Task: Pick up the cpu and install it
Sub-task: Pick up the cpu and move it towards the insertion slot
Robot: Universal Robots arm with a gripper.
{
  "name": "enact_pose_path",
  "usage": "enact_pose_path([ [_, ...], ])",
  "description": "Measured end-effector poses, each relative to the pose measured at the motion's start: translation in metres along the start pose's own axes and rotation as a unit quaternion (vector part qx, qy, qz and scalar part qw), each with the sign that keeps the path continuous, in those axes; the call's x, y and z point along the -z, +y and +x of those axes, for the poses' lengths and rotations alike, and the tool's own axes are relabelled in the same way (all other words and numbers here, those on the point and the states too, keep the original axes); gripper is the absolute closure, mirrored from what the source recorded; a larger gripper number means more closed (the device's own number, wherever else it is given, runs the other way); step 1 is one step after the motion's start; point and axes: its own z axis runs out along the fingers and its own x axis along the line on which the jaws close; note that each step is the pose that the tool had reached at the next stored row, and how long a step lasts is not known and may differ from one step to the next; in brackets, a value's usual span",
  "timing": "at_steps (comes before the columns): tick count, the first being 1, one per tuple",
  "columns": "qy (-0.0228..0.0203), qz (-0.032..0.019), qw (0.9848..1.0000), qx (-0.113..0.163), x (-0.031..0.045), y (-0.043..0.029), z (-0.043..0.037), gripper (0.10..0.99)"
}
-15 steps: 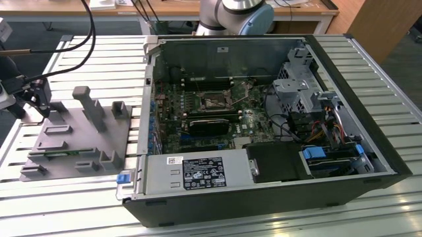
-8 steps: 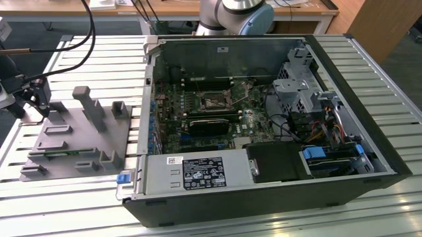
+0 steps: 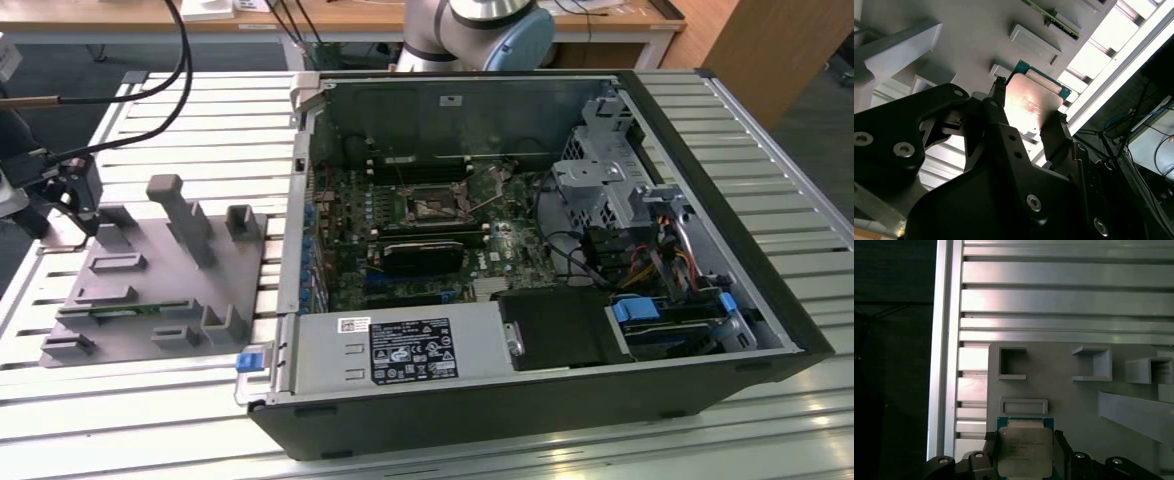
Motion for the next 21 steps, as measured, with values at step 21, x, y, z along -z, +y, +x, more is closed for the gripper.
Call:
enact_pose_path([
  [21,0.0000,-0.0001,1.0000,0.000,0.0100,0.0008,0.0001,0.553],
])
